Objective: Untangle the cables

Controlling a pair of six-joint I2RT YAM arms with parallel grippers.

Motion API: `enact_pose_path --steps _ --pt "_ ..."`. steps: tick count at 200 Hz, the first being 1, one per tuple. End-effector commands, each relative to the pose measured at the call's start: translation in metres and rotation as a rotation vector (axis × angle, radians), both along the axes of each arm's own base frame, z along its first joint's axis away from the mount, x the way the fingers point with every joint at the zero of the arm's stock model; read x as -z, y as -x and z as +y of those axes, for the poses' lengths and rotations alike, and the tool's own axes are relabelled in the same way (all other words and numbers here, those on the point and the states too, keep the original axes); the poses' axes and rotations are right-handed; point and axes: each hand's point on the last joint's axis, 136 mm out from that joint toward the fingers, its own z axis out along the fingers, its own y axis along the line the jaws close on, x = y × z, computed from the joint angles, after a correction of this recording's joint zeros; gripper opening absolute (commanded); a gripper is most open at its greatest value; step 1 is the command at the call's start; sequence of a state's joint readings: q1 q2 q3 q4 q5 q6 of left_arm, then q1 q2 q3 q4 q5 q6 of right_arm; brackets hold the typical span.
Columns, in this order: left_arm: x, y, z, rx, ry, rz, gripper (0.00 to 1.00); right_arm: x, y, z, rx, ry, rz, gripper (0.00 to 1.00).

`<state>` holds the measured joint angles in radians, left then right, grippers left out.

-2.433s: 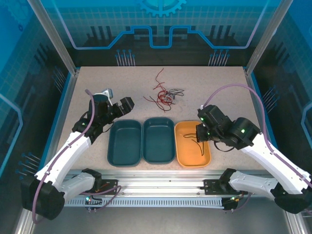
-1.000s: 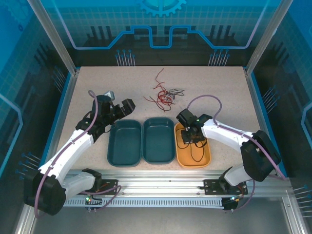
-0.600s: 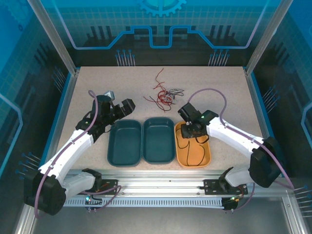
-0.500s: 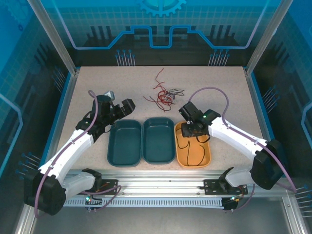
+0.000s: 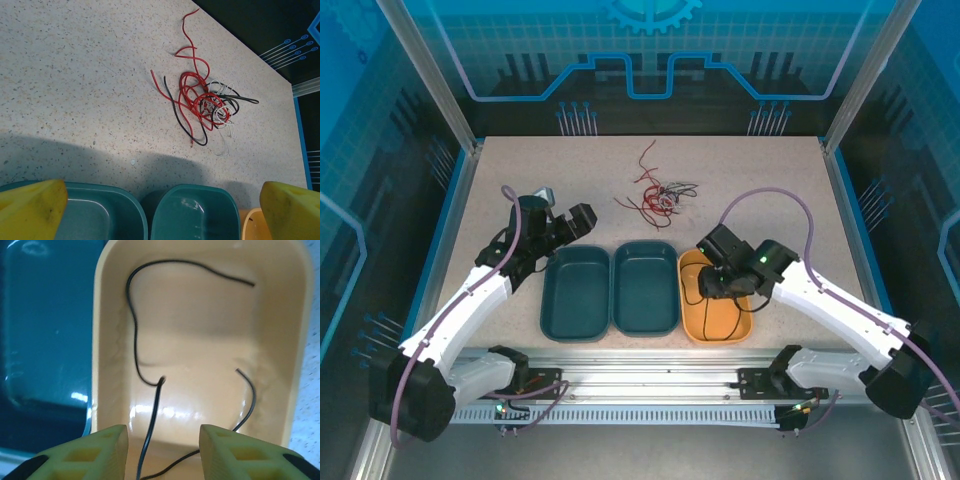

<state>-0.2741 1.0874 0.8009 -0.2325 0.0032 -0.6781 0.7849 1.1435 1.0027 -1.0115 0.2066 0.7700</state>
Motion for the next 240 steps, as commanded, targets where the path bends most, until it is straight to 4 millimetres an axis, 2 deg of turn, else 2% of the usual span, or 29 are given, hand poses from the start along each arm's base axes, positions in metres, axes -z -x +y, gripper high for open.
enact_pose_path --steps 1,32,68,113,137,142,182,218,240 --pt "0.001 -0.001 0.001 0.003 -0.028 0.001 0.99 0.013 0.021 0.000 0.046 -0.005 0.083 0.43" --pt "0.001 -0.002 0.000 0.004 -0.022 0.005 0.99 0.025 0.022 0.009 0.022 -0.002 0.109 0.41" --pt "0.002 -0.001 0.001 -0.003 -0.020 0.004 0.99 0.038 0.018 -0.006 0.025 0.088 0.122 0.26" --pt "0.003 -0.002 0.001 -0.001 -0.022 0.007 0.99 0.039 0.002 -0.026 0.056 0.091 0.096 0.01" --pt "0.005 -0.003 0.000 -0.001 -0.022 0.012 0.99 0.042 -0.013 -0.033 0.080 0.054 0.077 0.00" --pt "0.005 -0.003 0.000 0.000 -0.021 0.013 0.99 0.052 -0.010 -0.038 0.083 0.065 0.094 0.00" --pt "0.008 -0.002 0.001 -0.001 -0.028 0.020 0.99 0.069 -0.034 -0.054 0.096 0.113 0.076 0.00" --pt "0.011 -0.001 0.003 -0.007 -0.034 0.025 0.99 0.079 -0.053 -0.046 0.063 0.142 0.071 0.00" --pt "0.012 0.000 0.003 -0.008 -0.033 0.026 0.99 0.093 -0.055 -0.042 0.032 0.210 0.082 0.00"
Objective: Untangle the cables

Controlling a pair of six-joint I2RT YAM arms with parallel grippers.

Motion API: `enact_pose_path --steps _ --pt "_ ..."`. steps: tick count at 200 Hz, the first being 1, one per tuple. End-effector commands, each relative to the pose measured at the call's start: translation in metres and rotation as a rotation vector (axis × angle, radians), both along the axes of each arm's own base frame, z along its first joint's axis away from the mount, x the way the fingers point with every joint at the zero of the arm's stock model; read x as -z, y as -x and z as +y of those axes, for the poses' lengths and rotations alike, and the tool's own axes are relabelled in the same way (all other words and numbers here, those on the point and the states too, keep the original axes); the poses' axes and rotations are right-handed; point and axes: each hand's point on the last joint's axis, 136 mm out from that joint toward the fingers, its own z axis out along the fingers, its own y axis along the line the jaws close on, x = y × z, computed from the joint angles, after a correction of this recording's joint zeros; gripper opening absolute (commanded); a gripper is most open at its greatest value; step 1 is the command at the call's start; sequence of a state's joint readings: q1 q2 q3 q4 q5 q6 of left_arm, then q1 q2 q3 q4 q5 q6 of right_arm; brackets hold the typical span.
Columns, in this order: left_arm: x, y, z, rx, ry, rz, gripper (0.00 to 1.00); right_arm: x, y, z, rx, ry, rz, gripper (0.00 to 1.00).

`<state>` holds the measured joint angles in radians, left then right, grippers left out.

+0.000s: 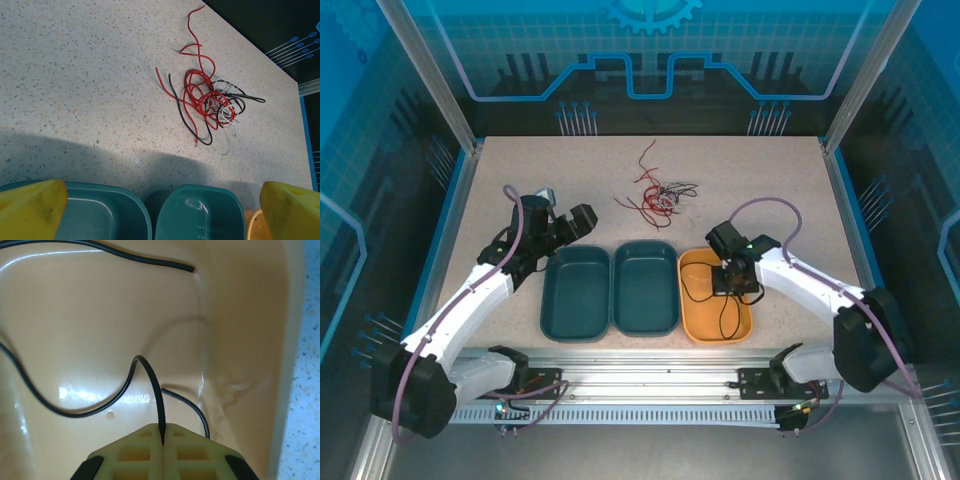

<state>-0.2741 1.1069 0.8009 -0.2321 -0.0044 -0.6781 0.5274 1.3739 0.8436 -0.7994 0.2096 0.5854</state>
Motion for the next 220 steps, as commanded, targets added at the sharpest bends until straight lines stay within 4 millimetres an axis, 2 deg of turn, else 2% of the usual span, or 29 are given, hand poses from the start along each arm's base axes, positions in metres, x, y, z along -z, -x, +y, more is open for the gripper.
enact_pose_path --steps 1,10,44,71,98,125,184,220 --pt "0.005 0.001 0.002 0.000 -0.023 0.008 0.99 0.004 -0.016 0.008 -0.055 0.054 -0.037 0.00" --pt "0.005 0.001 0.002 -0.001 -0.022 0.006 0.99 0.005 -0.023 0.014 -0.062 0.066 -0.042 0.00" --pt "0.003 0.001 0.002 0.002 -0.025 0.005 0.99 0.030 -0.026 0.026 -0.085 0.106 0.011 0.00" --pt "0.003 0.002 0.002 0.002 -0.029 0.006 0.99 0.030 -0.027 0.033 -0.105 0.128 0.011 0.00" --pt "0.002 0.003 0.003 0.000 -0.028 0.003 0.99 0.013 -0.028 0.033 -0.113 0.142 -0.017 0.00" --pt "0.001 0.004 0.003 -0.003 -0.027 -0.001 0.99 -0.010 -0.025 0.029 -0.113 0.139 -0.056 0.19" --pt "-0.001 0.004 0.004 -0.002 -0.028 -0.006 0.99 -0.049 -0.018 0.024 -0.103 0.095 -0.128 0.38" --pt "-0.001 0.004 0.004 -0.002 -0.028 -0.007 0.99 -0.075 -0.022 0.026 -0.107 0.062 -0.187 0.49"
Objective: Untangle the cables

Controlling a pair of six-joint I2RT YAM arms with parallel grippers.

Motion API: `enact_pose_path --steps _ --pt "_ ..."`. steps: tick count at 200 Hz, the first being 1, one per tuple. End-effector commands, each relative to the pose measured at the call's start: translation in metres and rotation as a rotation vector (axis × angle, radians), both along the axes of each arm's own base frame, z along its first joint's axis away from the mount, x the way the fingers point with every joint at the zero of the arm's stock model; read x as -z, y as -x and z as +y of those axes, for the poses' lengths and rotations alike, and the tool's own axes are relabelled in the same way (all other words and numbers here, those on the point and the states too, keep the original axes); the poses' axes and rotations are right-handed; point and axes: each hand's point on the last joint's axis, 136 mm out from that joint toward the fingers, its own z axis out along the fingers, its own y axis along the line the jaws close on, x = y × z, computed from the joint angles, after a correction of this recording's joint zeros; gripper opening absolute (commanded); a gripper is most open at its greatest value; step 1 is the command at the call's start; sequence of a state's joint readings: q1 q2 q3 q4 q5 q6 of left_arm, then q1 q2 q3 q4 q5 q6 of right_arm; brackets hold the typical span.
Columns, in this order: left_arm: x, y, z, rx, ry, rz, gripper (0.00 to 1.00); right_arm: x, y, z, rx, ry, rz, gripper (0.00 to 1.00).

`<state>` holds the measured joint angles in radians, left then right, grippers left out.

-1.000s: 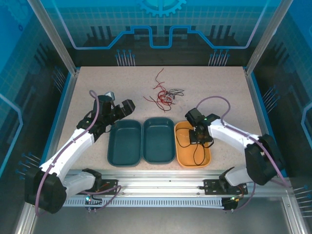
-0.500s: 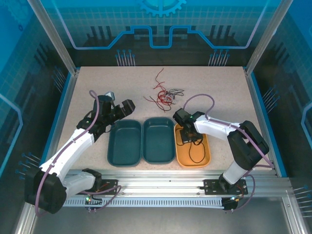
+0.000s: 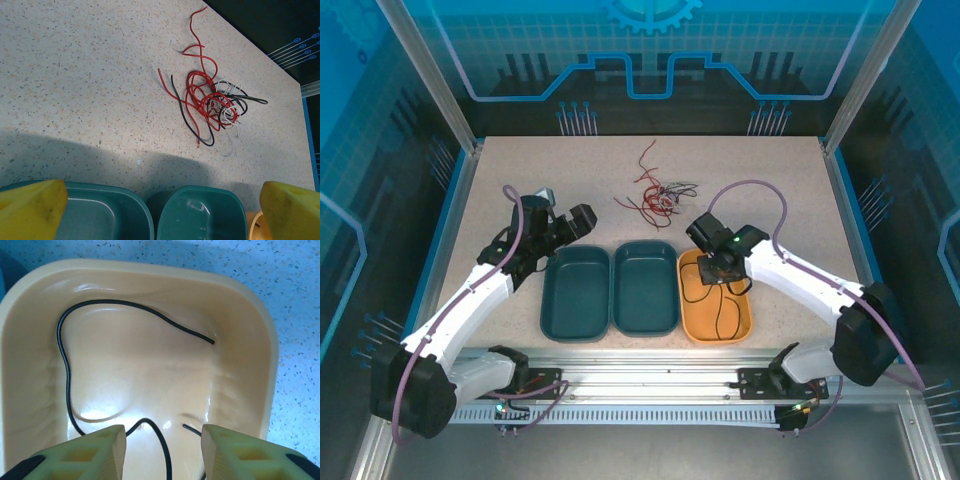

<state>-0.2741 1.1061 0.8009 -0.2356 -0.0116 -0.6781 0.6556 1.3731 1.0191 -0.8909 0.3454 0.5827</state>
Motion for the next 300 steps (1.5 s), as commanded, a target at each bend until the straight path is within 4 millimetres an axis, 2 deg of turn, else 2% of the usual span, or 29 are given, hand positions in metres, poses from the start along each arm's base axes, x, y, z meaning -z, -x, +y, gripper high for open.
enact_pose_path --steps 1,22,50,77,106,145,190,254,277,300 --pt "-0.001 0.004 0.002 0.003 -0.023 -0.008 0.99 -0.025 -0.002 0.000 -0.005 -0.006 -0.044 0.49" --pt "-0.003 0.004 0.002 0.004 -0.023 -0.012 0.99 -0.047 -0.016 0.003 -0.022 -0.027 -0.101 0.51" --pt "-0.005 0.004 0.003 0.002 -0.022 -0.018 0.99 -0.070 -0.050 0.012 -0.023 -0.096 -0.168 0.50" --pt "-0.009 0.003 0.002 0.004 -0.017 -0.025 0.99 -0.079 -0.093 0.020 -0.004 -0.174 -0.206 0.49" --pt "-0.016 -0.001 0.000 0.005 -0.008 -0.045 0.99 -0.081 -0.143 0.027 0.088 -0.295 -0.197 0.50" --pt "-0.019 -0.005 -0.001 0.010 -0.009 -0.052 0.99 -0.056 -0.198 0.046 0.192 -0.333 -0.123 0.54" --pt "-0.018 -0.003 -0.003 0.020 -0.009 -0.046 0.99 -0.025 -0.243 0.060 0.306 -0.406 -0.115 0.55" --pt "-0.009 0.002 -0.005 0.031 0.006 -0.026 0.99 -0.004 -0.282 0.072 0.382 -0.516 -0.134 0.55" --pt "-0.006 0.004 -0.005 0.035 0.005 -0.020 0.99 -0.002 -0.290 0.075 0.382 -0.534 -0.146 0.56" --pt "-0.003 0.005 -0.005 0.034 0.006 -0.016 0.99 0.009 -0.297 0.075 0.402 -0.547 -0.123 0.55"
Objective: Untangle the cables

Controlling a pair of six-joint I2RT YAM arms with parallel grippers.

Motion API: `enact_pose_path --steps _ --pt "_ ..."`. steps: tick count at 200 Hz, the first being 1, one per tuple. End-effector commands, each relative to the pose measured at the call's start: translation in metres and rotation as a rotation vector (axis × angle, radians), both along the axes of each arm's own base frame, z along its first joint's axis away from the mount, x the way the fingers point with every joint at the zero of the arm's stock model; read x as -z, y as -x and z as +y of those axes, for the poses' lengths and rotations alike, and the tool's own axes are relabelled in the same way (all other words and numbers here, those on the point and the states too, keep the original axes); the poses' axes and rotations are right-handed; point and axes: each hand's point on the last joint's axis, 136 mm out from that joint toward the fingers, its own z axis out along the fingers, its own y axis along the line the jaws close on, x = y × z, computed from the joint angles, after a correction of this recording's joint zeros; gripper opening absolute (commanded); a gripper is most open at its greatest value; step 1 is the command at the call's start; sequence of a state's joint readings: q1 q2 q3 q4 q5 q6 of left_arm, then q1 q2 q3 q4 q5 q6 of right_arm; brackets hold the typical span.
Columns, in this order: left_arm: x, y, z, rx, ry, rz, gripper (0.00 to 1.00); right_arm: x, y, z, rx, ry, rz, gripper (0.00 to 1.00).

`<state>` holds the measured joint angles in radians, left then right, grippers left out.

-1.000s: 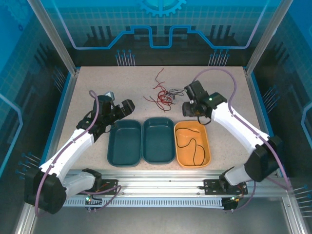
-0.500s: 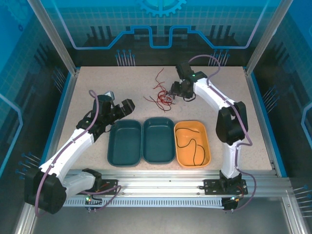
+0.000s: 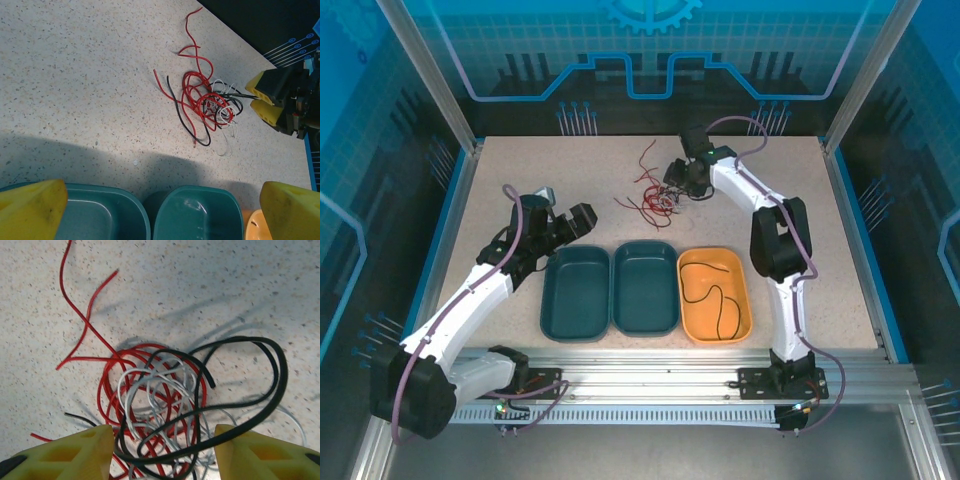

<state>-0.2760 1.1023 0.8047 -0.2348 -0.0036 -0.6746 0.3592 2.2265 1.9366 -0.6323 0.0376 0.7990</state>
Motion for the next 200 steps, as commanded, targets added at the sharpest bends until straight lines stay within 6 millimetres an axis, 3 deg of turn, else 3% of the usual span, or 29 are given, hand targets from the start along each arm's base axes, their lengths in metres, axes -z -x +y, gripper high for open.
enact_pose_path --steps 1,28,65,88,155,200 --pt "0.000 0.005 -0.003 0.023 0.001 -0.007 0.99 0.002 -0.017 0.002 0.032 -0.059 -0.008 0.55" --pt "0.000 0.005 -0.003 0.027 0.001 -0.005 0.99 0.008 -0.024 0.003 0.031 -0.080 -0.004 0.46" --pt "0.002 0.007 -0.002 0.026 0.000 0.000 0.99 -0.003 -0.028 0.001 0.024 -0.078 -0.040 0.42" --pt "0.005 0.007 -0.003 0.026 0.001 0.005 0.99 -0.011 -0.026 0.001 0.018 -0.073 -0.055 0.33" --pt "0.004 0.007 -0.004 0.029 0.006 0.000 0.99 -0.048 -0.020 -0.002 -0.010 -0.069 -0.133 0.02" --pt "0.006 0.008 -0.003 0.029 0.003 0.006 0.99 -0.083 -0.009 0.013 -0.089 -0.114 -0.194 0.00"
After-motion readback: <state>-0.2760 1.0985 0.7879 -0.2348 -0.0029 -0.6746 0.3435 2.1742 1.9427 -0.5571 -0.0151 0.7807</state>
